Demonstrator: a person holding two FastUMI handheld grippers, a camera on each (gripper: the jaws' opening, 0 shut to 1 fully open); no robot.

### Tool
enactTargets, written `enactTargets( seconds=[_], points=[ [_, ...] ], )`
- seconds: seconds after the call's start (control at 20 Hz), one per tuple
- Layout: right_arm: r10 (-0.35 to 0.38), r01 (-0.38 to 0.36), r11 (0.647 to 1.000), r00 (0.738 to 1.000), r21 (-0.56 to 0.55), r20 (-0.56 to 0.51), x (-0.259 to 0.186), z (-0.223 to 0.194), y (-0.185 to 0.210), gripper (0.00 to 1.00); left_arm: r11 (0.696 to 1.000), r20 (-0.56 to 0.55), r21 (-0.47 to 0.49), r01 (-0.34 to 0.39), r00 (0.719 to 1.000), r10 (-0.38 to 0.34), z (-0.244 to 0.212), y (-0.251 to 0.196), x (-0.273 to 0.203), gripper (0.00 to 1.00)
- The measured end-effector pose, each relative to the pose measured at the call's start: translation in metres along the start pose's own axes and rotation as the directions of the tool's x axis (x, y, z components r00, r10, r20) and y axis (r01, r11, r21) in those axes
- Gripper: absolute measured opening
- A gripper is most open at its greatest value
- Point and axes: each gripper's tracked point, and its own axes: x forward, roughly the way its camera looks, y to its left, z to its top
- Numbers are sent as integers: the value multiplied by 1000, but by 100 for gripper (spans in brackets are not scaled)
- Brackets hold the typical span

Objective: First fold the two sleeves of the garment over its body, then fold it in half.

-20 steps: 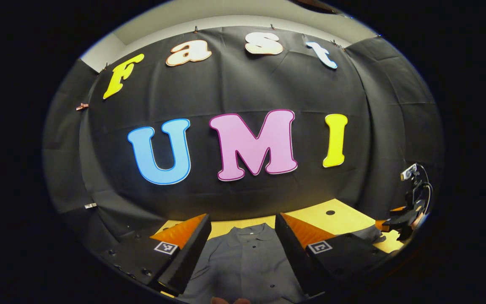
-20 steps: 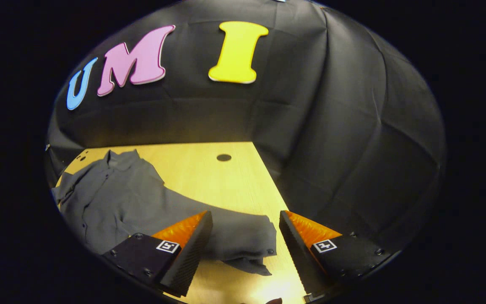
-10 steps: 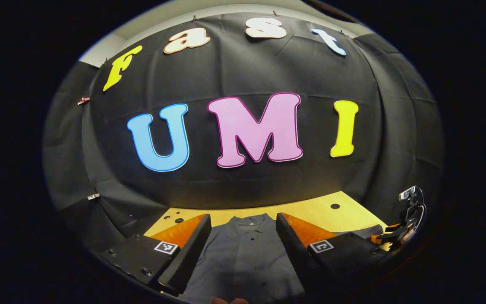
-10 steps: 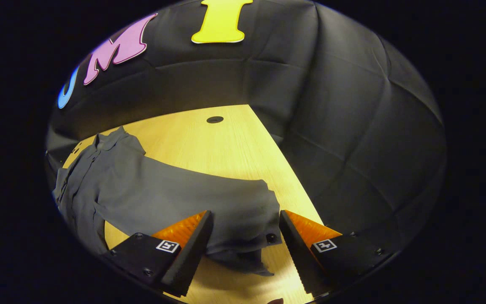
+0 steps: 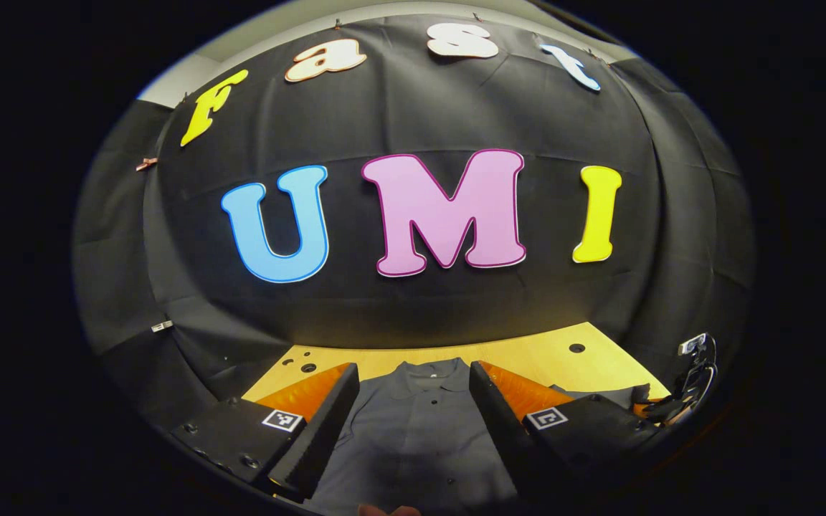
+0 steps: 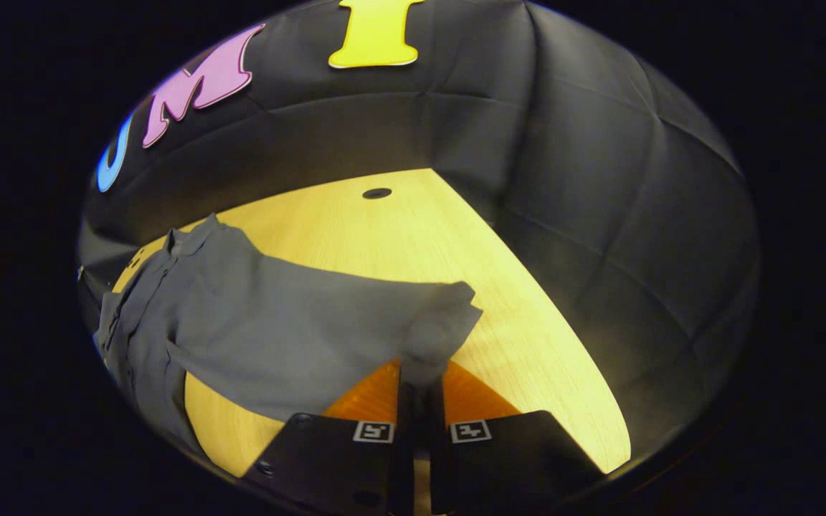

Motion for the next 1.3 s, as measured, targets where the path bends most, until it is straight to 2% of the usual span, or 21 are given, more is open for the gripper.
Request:
enactTargets(
  seconds=[0.05,0.15,0.3,0.6,0.8,0.95,1.3],
  points=[
    [0,0,1000,1000,11,-6,-4,5,-1,10,1000,5,-7,-3,1000,3,-1,7,-2,98],
    [-27,26,999,999,22,44,-16,20,-4,10,1000,16,-15,-4,1000,4,-2,21,-6,98],
    [-64,63,998,991,10,121,-54,45,-4,10,1000,38,-25,1,999,0,-2,51,-15,98],
    [-125,133,991,961,-13,248,-143,80,26,10,997,66,-64,49,997,-44,-21,118,-30,98],
    [-123,139,990,941,-28,316,-190,92,70,10,994,77,-90,59,996,-53,-34,168,-36,97],
    [-86,119,990,931,-74,355,-213,103,116,10,994,98,-88,59,994,-51,-39,205,-42,97],
    [28,38,987,915,-156,402,-232,116,234,10,994,89,-106,29,996,-19,-75,286,-52,97]
  ],
)
